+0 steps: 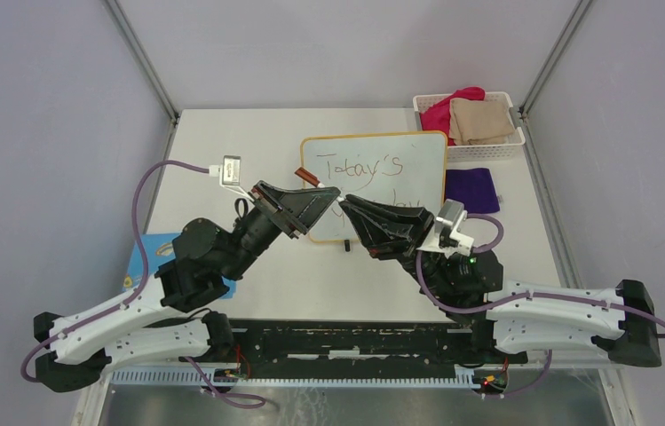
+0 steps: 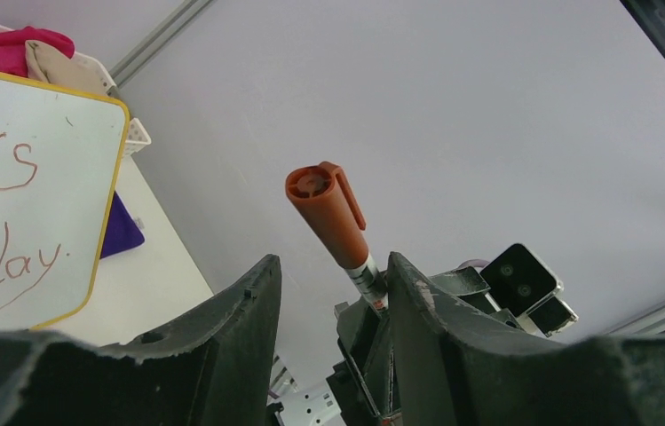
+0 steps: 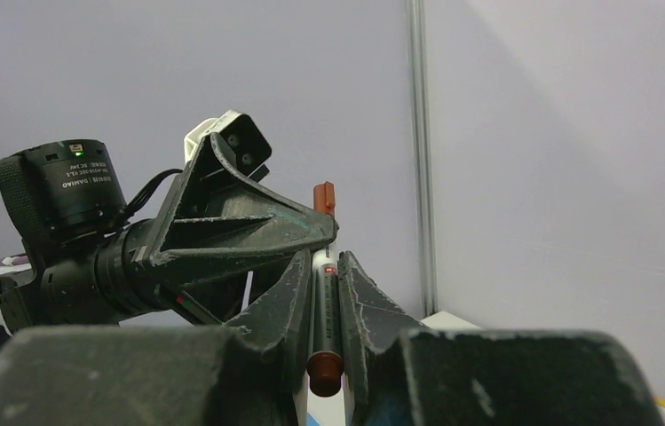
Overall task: Write a sentence on the whiteboard
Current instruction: Close the whiteboard marker at the center of the board, then place the whiteboard marker at the center of the board.
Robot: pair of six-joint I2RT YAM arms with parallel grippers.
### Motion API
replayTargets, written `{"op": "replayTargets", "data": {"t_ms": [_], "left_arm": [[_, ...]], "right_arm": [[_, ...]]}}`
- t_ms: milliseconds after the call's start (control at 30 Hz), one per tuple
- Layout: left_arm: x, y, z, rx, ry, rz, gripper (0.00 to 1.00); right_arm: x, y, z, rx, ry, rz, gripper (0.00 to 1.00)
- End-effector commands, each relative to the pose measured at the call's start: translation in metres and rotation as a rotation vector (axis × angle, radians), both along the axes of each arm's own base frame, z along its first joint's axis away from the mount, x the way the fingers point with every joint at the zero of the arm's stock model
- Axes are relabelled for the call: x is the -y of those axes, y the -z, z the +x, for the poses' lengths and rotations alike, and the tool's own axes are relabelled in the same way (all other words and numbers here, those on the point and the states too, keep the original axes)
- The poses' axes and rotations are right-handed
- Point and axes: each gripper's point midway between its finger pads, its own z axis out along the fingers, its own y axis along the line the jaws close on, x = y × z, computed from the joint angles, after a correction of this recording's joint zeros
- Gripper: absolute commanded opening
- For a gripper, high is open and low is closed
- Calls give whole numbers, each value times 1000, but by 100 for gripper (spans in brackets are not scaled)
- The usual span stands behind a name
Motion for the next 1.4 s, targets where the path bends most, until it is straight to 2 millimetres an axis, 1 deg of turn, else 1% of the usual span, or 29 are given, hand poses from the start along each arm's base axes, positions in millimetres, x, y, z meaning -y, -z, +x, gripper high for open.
{"op": "replayTargets", "data": {"t_ms": [0, 167, 333, 467, 500, 567, 633, 700, 733, 767, 800, 867, 933, 967, 1000, 1067, 1133, 1200, 1300, 1333, 1367], "left_arm": [[-8, -24, -5, 46, 1, -55, 52], [-9, -24, -4, 46, -8, -57, 41], [-7, -23, -3, 46, -5, -53, 26], [-9, -21, -2, 45, -20, -44, 14], [-11, -20, -1, 44, -26, -41, 11], [-14, -18, 1, 41, -45, -27, 7], [-19, -14, 3, 39, -68, -4, 5], [-26, -8, 6, 31, -101, 37, 3], [-30, -3, 8, 25, -122, 71, 3], [-35, 3, 10, 21, -147, 117, 2], [-42, 13, 14, 9, -187, 192, 2], [-62, 27, 20, -20, -263, 319, 2], [-83, 48, 25, -51, -337, 461, 2], [-94, 61, 26, -66, -368, 537, 2], [-105, 71, 27, -76, -400, 603, 2], [-125, 92, 28, -96, -455, 728, 2], [-141, 110, 29, -119, -501, 829, 2], [-151, 128, 29, -129, -524, 929, 2], [-171, 166, 34, -157, -612, 1178, 2], [-174, 178, 36, -170, -626, 1263, 2], [-171, 188, 38, -179, -618, 1331, 2]], "right_arm": [[7, -12, -3, 1, -16, 64, 0], [7, -9, -3, -3, -16, 57, 0], [5, -5, -1, -9, -15, 47, 0], [0, -1, -1, -23, -19, 7, 0], [-1, 0, -1, -24, -18, -7, 4], [0, 4, 0, -26, -9, -30, 22], [2, 8, 2, -30, 8, -61, 40], [3, 14, 5, -39, 29, -116, 49], [3, 19, 7, -45, 43, -154, 51], [5, 21, 8, -48, 53, -184, 53], [7, 26, 8, -54, 63, -223, 54], [15, 37, 9, -63, 81, -294, 55], [24, 54, 11, -86, 106, -365, 55], [29, 66, 13, -102, 125, -403, 55], [36, 73, 15, -116, 143, -420, 55], [50, 93, 20, -162, 191, -452, 55], [63, 112, 25, -207, 233, -468, 55], [72, 126, 28, -245, 265, -483, 55], [75, 146, 33, -276, 301, -552, 54], [74, 153, 34, -282, 312, -584, 54], [73, 158, 35, -286, 321, -609, 54]]}}
